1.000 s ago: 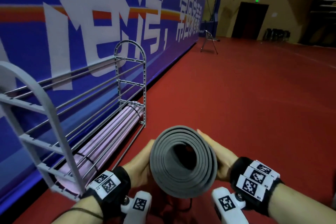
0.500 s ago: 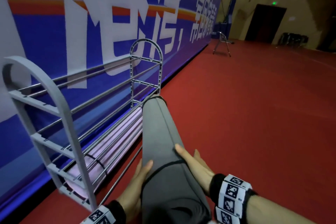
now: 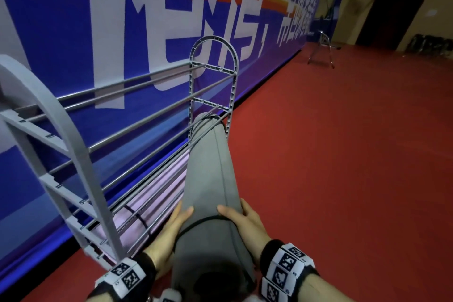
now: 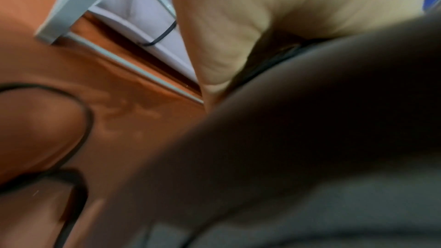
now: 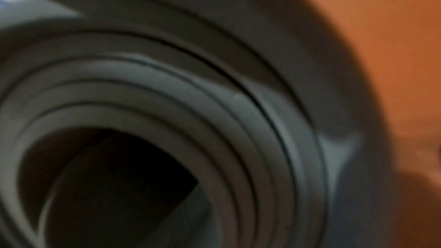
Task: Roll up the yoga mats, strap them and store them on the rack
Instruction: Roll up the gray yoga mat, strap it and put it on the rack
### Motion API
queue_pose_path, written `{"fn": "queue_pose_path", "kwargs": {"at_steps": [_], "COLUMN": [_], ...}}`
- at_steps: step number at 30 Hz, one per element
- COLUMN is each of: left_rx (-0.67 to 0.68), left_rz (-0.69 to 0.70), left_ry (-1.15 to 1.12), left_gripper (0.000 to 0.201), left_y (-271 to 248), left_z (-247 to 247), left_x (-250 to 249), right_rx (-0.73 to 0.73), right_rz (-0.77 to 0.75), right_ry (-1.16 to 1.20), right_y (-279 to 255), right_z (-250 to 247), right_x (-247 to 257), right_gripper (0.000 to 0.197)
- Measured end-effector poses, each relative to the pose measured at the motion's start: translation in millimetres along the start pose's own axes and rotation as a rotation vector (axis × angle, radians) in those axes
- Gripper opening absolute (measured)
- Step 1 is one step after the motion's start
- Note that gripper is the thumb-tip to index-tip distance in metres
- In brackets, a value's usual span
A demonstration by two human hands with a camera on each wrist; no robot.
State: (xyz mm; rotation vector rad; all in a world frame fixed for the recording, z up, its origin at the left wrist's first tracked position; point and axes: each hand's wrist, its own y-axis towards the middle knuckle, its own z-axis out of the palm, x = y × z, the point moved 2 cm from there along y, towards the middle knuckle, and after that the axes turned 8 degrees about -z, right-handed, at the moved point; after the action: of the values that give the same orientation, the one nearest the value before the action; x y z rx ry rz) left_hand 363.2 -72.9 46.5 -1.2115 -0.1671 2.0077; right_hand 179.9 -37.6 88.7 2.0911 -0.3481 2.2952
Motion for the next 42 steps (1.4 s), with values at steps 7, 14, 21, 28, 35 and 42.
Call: {"fn": "queue_pose_path", "kwargs": {"at_steps": [7, 14, 21, 28, 35, 42], "left_rx": [-0.045, -0.623, -0.661, -0.587, -0.610, -0.590], "left_rz": [0.007, 0.266, 0.238, 0.299, 0.357, 0.321], "left_ry": [0.142, 0.532, 0.778, 0.750, 0.694, 0.967], "left_gripper": [0.065, 0.032, 0.050, 0.059, 0.050, 0.058], "left_y": [22, 13, 9, 8, 20, 2], "left_z": [-16, -44, -40, -39, -41, -29], "left_x": [-50, -66, -55, -52, -64, -73], "right_rx": [-0.080, -0.131, 0.031, -0.124, -0.123, -0.182], "right_rz": [0.041, 0.244, 0.478, 0.360, 0.371, 0.372], "right_ry": [0.044, 0.014, 0.184, 0.138, 0.136, 0.212], "right_y": [47, 46, 38, 43, 66, 72], "right_z": [29, 62, 87, 84, 77, 91], "right_x": [-15, -51, -65, -58, -44, -53], "right_gripper": [0.073, 0.132, 0.109, 0.098, 0.085, 0.093]}}
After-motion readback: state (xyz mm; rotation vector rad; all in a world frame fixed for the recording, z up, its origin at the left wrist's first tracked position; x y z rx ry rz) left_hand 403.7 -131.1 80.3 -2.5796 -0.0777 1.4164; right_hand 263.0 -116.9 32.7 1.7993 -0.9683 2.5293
